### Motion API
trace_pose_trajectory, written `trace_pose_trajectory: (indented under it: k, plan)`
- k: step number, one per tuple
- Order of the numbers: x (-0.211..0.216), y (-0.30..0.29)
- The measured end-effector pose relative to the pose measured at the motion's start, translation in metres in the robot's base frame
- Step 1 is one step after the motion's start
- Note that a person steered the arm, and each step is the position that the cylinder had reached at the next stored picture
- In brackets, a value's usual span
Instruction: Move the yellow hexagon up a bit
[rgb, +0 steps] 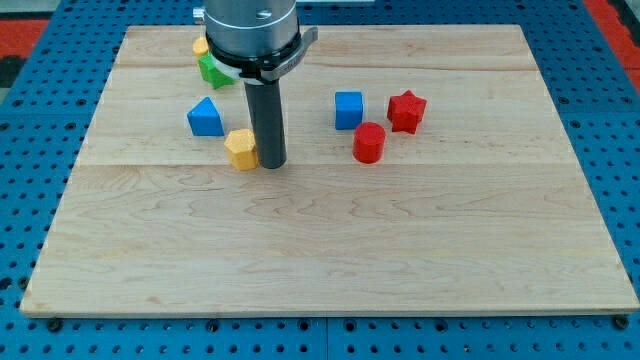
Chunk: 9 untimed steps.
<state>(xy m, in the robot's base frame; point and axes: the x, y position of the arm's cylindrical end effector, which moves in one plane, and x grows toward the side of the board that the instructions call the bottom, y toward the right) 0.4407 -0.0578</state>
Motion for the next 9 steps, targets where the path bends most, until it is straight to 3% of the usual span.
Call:
trace_pose_trajectory:
  k: [7, 9]
  plan:
    - [0.015, 0.006]
    - [0.053, 0.0]
